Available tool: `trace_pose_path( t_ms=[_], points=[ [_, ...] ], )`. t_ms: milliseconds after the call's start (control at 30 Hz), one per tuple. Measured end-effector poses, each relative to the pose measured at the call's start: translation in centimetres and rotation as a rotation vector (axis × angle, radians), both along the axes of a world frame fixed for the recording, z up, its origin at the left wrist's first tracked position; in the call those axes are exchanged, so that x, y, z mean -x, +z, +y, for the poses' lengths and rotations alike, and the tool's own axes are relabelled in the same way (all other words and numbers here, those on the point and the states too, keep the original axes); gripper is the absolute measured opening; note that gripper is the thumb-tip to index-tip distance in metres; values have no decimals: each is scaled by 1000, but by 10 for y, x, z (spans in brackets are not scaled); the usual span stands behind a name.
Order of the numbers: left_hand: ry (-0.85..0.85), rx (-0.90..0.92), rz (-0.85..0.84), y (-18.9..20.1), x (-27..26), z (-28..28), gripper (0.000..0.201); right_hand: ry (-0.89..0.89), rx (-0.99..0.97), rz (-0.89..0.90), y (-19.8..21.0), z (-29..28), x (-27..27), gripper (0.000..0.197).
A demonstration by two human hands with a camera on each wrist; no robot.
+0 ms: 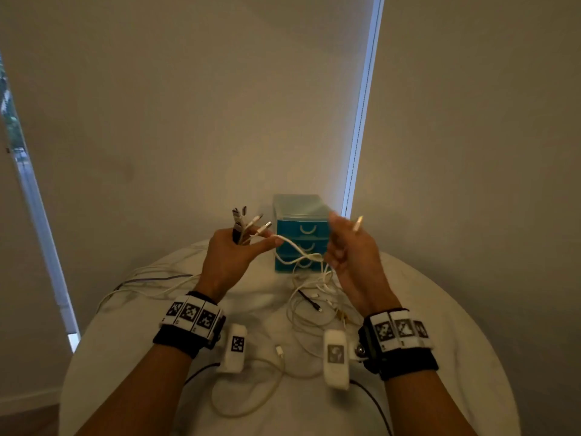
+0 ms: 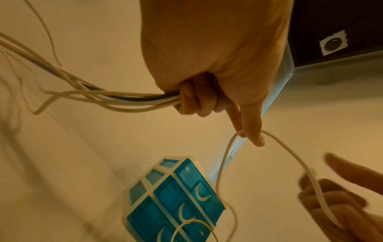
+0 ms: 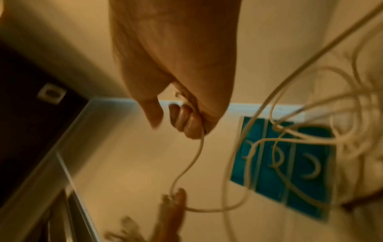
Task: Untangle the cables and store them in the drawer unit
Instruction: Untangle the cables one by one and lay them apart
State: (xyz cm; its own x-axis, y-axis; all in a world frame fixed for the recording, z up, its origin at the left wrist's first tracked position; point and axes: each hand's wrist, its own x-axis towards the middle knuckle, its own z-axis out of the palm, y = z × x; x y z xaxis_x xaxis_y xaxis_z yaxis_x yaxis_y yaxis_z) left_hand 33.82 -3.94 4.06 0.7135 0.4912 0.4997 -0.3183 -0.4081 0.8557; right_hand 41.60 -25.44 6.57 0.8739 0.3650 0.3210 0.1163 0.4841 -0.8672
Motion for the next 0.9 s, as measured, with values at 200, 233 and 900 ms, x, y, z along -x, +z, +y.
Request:
trace_pose_path(
  t_ms=[200,233,900],
  points=[
    [-83,-202,-91,0,5,-16,23,-42,701,-192,-30,26,3,27],
    [-110,-236,-74,-3,5,-16,25,-73,724,-244,-33,27,2,21],
    [-187,-130,107,-12,-4,-20,19,655,-472,206,-15,1,2,29]
  ],
)
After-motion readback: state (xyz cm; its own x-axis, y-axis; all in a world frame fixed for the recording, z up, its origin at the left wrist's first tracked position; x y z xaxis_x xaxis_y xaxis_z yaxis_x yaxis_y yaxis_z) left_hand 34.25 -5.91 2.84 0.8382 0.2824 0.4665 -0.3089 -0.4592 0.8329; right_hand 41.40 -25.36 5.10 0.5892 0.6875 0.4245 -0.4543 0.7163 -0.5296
